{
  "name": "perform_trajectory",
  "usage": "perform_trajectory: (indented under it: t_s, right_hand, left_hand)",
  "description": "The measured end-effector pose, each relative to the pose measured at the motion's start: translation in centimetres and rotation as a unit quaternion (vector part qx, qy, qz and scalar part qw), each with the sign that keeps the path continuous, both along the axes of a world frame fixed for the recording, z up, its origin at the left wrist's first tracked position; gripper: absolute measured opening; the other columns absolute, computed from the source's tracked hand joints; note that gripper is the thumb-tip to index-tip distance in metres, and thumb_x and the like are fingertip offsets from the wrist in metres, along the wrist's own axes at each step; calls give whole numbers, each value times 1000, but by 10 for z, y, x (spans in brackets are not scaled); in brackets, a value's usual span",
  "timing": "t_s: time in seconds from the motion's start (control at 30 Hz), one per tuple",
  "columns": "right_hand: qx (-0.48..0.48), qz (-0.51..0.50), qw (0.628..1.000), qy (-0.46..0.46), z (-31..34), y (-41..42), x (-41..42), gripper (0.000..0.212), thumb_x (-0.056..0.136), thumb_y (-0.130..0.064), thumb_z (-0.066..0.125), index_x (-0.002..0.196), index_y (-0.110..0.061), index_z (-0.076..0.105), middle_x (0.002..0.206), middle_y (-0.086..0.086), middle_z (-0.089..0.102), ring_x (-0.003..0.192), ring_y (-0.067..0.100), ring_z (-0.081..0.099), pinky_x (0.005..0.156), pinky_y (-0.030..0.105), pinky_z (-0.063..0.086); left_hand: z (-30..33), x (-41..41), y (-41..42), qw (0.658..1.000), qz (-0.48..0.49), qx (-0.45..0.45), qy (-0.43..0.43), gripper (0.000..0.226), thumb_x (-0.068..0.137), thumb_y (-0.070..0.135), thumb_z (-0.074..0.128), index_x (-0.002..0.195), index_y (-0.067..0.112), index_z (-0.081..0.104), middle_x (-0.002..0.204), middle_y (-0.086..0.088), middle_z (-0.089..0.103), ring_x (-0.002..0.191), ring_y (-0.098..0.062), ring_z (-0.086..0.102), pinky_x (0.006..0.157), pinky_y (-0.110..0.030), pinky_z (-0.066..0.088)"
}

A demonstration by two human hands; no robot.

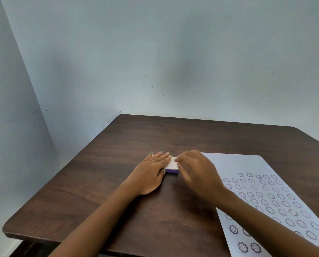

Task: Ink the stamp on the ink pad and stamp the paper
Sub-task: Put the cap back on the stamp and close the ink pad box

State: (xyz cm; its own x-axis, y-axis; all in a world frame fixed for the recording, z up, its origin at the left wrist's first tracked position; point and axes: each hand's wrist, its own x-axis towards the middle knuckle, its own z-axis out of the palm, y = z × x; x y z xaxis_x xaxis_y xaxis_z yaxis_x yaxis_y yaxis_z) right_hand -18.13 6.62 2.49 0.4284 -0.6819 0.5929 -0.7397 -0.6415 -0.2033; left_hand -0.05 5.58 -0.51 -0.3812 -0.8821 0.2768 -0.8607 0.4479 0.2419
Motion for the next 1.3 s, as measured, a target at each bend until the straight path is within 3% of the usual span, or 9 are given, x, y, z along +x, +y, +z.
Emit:
perform_trajectory:
  t_s: [0.1, 0.17, 0.27, 0.37, 0.93, 1.03, 1.1, 1.17, 1.3]
  right_hand:
    - [-23, -49, 997, -62, 2, -3, -30, 12, 83, -15, 59, 91, -18, 68, 96, 0, 72, 92, 20, 60, 75, 27, 46]
    - [41, -105, 993, -42, -4, -12, -52, 22, 89, -26, 51, 108, -20, 63, 119, 2, 65, 111, 19, 54, 88, 27, 41]
    - [199, -197, 956, 85, -18, -25, -80, 53, 93, -48, 33, 139, -21, 32, 156, 3, 20, 142, 24, 19, 114, 42, 20]
    - [259, -218, 928, 154, -30, -35, -94, 66, 91, -58, 18, 145, -22, 8, 158, 4, 2, 145, 26, 3, 117, 46, 6]
    - [243, -235, 928, 157, -34, -83, -89, 68, 90, -60, 17, 145, -21, 8, 158, 5, 6, 145, 27, 6, 116, 48, 3]
    - [249, -231, 935, 104, -31, -82, -87, 67, 90, -59, 18, 145, -22, 7, 158, 5, 11, 145, 28, 7, 115, 51, 1]
    - [227, -223, 948, 4, -21, -79, -81, 66, 90, -57, 23, 144, -21, 15, 155, 6, 22, 143, 30, 16, 114, 54, 6]
    - [189, -179, 963, -73, -9, -73, -73, 62, 88, -57, 34, 138, -21, 32, 149, 6, 36, 137, 28, 30, 111, 50, 20]
    - [171, -55, 979, -94, 0, -56, -51, 38, 83, -40, 61, 115, -21, 57, 123, 3, 58, 108, 15, 50, 88, 27, 37]
  left_hand:
    - [-2, -1, 0, 1000, 7, -6, -6, 51, 99, 18, 31, 148, 20, 19, 158, 4, 16, 145, -12, 9, 117, -27, 0]
    - [-3, -2, -1, 1000, 8, -2, 2, 50, 100, 18, 31, 148, 20, 19, 158, 4, 16, 146, -12, 8, 117, -27, 0]
    - [-4, -2, -5, 1000, 8, 4, 7, 50, 100, 19, 31, 148, 20, 19, 158, 5, 16, 146, -13, 7, 116, -28, -3]
    - [-3, -4, -11, 1000, 9, 15, 9, 50, 100, 19, 31, 148, 21, 19, 158, 5, 16, 146, -13, 6, 116, -29, -4]
    - [-2, -10, -57, 998, 6, 41, 53, 51, 99, 19, 36, 147, 22, 23, 157, 4, 21, 145, -12, 10, 117, -32, -3]
    - [-2, -10, -56, 998, 6, 37, 54, 51, 99, 19, 36, 147, 22, 23, 156, 4, 22, 145, -12, 10, 117, -32, -3]
    - [-2, -10, -56, 998, 7, 36, 54, 51, 99, 20, 37, 147, 22, 23, 156, 4, 21, 145, -12, 10, 117, -32, -3]
    - [-2, -11, -56, 998, 6, 34, 52, 51, 99, 20, 37, 147, 22, 23, 156, 4, 21, 145, -12, 10, 117, -31, -3]
    - [-2, -11, -55, 998, 9, 30, 52, 51, 99, 20, 37, 147, 22, 22, 156, 4, 21, 145, -12, 10, 116, -30, -3]
